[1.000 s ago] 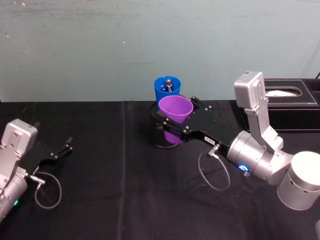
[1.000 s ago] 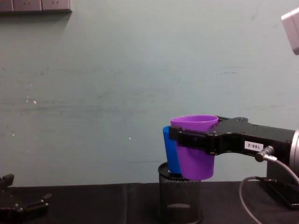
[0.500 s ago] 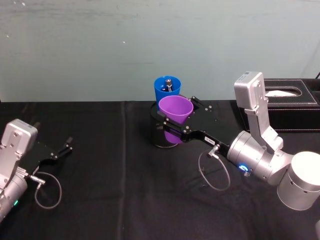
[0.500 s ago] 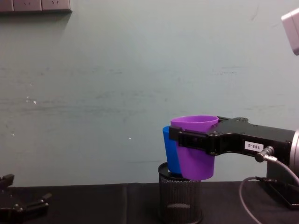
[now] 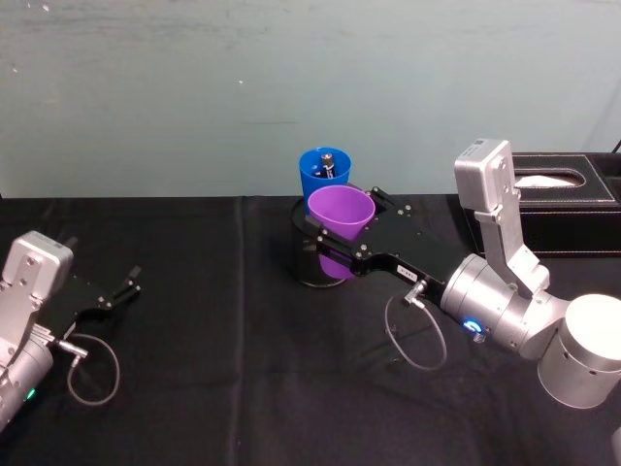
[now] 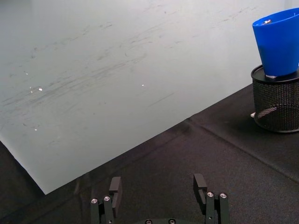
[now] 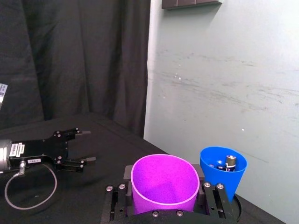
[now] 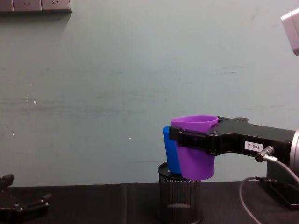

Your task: Pick up one cup with a gripper and tap it against the other cup.

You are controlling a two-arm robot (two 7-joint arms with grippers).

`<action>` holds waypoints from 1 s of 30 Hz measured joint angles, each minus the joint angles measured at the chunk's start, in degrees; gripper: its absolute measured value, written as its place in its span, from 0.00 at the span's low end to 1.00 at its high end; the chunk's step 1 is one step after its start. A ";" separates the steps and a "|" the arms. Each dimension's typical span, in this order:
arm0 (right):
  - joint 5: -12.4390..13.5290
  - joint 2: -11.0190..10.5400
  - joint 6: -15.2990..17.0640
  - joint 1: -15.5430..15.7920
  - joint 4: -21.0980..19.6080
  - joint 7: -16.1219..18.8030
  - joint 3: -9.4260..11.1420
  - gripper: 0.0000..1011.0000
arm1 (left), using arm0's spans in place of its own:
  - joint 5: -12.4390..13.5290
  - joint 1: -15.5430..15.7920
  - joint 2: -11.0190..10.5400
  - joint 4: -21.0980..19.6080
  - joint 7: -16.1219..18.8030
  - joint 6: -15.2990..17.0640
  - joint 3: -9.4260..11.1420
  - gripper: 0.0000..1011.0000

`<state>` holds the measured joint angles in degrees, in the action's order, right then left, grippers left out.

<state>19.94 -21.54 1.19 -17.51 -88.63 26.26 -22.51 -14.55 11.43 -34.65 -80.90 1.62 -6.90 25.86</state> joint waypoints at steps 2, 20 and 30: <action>0.00 0.00 0.00 0.00 0.00 0.00 0.00 0.73 | 0.00 0.00 0.00 0.00 0.00 0.00 0.00 0.99; 0.00 0.00 0.00 -0.01 0.00 0.00 0.00 0.73 | 0.00 0.00 0.00 0.00 0.00 0.00 0.00 0.99; 0.01 0.00 0.00 0.00 0.00 0.00 0.00 0.73 | 0.00 0.00 0.00 0.00 0.00 0.00 0.00 0.99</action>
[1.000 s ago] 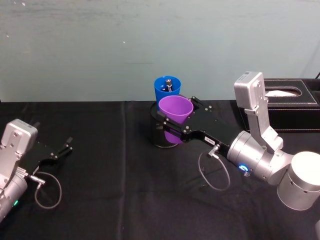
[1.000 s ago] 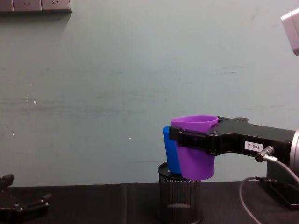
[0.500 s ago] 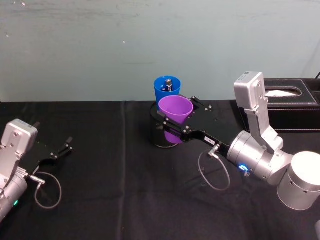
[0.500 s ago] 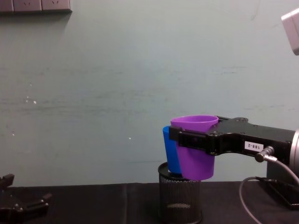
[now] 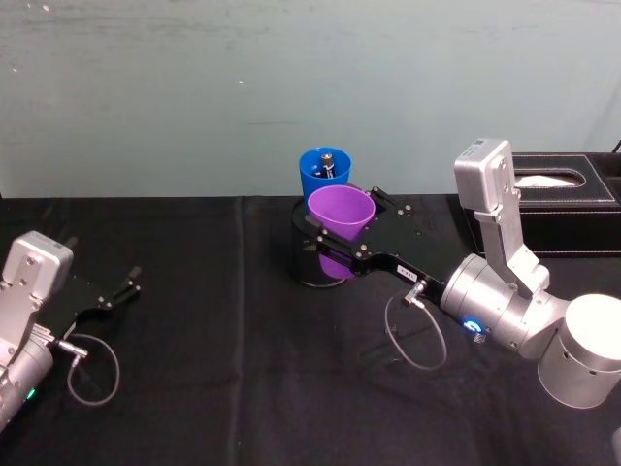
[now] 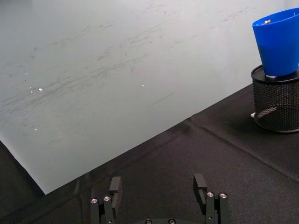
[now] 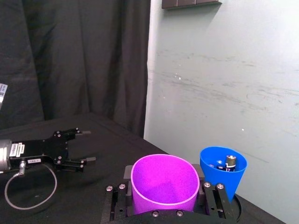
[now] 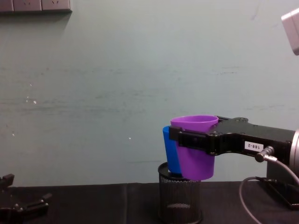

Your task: Pick up one cup with a gripper and tap it against the other cup.

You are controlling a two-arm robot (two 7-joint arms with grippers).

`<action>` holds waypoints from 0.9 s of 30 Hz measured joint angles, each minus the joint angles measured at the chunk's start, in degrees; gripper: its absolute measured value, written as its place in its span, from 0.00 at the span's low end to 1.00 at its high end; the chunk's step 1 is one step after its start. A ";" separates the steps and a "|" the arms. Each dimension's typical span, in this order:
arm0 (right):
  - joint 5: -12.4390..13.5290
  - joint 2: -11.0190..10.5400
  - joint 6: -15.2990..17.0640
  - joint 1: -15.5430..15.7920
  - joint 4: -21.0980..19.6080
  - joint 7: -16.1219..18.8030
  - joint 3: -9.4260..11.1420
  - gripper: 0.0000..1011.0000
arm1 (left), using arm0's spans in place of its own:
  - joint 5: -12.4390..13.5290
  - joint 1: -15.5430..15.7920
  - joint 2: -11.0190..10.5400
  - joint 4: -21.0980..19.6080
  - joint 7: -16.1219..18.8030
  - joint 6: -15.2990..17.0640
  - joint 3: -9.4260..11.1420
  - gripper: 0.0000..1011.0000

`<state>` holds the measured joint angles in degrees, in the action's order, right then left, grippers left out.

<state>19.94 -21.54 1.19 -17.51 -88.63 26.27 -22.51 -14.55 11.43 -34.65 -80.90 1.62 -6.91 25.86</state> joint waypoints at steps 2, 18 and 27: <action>0.00 0.00 0.00 0.00 0.00 0.00 0.00 0.73 | 0.00 0.00 0.00 0.00 0.00 0.00 0.00 0.99; 0.00 0.00 0.00 0.00 0.00 0.00 0.00 0.73 | 0.00 0.00 0.00 0.00 0.00 0.00 0.00 0.99; 0.00 0.00 0.00 0.00 0.00 0.00 0.00 0.73 | 0.00 0.00 0.00 0.00 0.00 0.00 0.00 0.99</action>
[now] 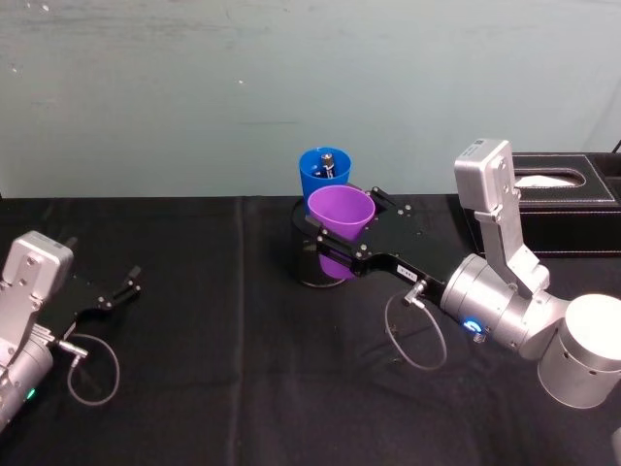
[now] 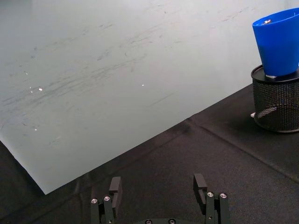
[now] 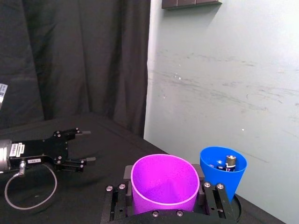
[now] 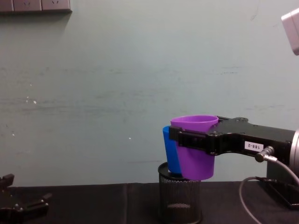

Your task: Pick up one cup with a gripper and tap it against the other cup.

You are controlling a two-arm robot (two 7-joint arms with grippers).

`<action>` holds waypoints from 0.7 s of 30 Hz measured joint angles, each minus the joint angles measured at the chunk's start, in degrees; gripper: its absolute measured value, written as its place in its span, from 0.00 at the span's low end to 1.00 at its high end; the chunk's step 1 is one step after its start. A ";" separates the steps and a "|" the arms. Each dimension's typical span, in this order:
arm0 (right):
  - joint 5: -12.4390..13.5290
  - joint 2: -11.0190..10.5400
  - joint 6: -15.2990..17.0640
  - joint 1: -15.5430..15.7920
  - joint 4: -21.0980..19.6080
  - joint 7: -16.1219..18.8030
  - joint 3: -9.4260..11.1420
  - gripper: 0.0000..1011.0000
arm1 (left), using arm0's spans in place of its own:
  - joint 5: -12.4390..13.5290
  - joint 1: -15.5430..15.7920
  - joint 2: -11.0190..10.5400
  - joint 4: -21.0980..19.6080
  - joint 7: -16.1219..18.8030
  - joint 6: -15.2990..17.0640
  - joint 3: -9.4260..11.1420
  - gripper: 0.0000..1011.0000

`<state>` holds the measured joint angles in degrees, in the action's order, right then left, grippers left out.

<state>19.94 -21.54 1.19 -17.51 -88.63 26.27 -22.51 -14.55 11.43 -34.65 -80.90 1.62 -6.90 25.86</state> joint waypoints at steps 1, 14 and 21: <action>0.00 0.00 0.00 0.00 0.00 0.00 0.00 0.73 | 0.00 0.00 0.00 0.00 0.00 0.00 0.00 0.99; 0.00 0.00 0.00 0.00 0.00 0.00 0.00 0.73 | 0.00 0.00 0.00 0.00 0.00 0.00 0.00 0.99; 0.00 0.00 0.00 0.00 0.00 0.00 0.00 0.73 | 0.00 0.00 0.00 0.00 0.00 0.00 0.00 0.99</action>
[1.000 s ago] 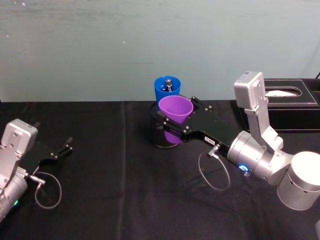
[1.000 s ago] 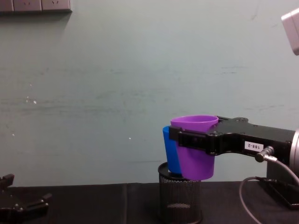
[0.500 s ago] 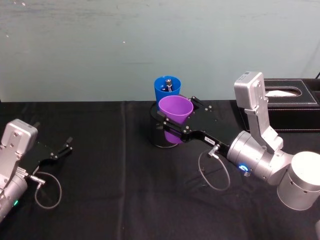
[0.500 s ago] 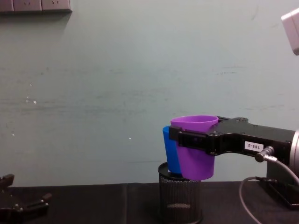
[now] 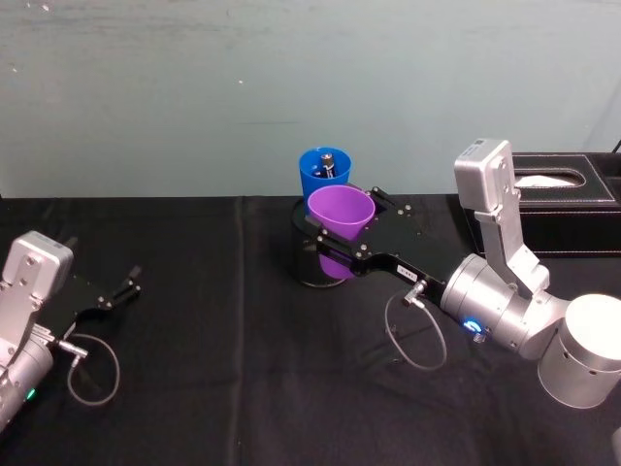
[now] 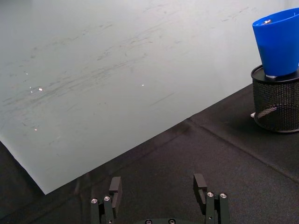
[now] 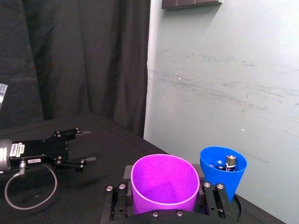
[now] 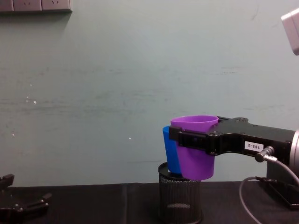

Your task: Pick up one cup with a gripper and tap it against the other cup.

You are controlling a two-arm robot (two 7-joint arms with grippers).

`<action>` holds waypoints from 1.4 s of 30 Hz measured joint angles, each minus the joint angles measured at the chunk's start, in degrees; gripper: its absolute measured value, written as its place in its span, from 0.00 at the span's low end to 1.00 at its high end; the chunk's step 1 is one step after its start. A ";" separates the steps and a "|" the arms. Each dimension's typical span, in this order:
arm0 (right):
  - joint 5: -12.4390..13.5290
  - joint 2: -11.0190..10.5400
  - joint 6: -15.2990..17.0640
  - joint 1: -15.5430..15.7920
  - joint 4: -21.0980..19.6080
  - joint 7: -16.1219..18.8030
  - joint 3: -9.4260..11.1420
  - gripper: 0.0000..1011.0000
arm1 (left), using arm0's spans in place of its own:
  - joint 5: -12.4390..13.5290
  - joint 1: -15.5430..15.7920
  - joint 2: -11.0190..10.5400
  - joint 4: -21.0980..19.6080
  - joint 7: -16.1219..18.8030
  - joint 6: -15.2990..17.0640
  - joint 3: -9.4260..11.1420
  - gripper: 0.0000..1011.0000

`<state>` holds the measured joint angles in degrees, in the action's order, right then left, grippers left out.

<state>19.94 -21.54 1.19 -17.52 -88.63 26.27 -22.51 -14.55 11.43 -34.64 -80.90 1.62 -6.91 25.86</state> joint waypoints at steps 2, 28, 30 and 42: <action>0.00 0.00 0.00 0.00 0.00 0.00 0.00 0.73 | 0.00 0.00 0.00 0.00 0.00 0.00 0.00 0.99; 0.00 0.00 0.00 0.00 0.00 0.00 0.00 0.73 | 0.00 0.00 0.00 0.00 0.00 0.00 0.00 0.99; 0.00 0.00 0.00 0.00 0.00 0.00 0.00 0.73 | 0.00 0.00 0.00 0.00 0.00 0.00 0.00 0.99; 0.00 0.00 0.00 0.00 0.00 0.00 0.00 0.73 | 0.00 0.00 0.00 0.00 0.00 0.00 0.00 0.99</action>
<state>19.94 -21.54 1.19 -17.52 -88.63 26.27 -22.51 -14.55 11.43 -34.65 -80.90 1.62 -6.91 25.86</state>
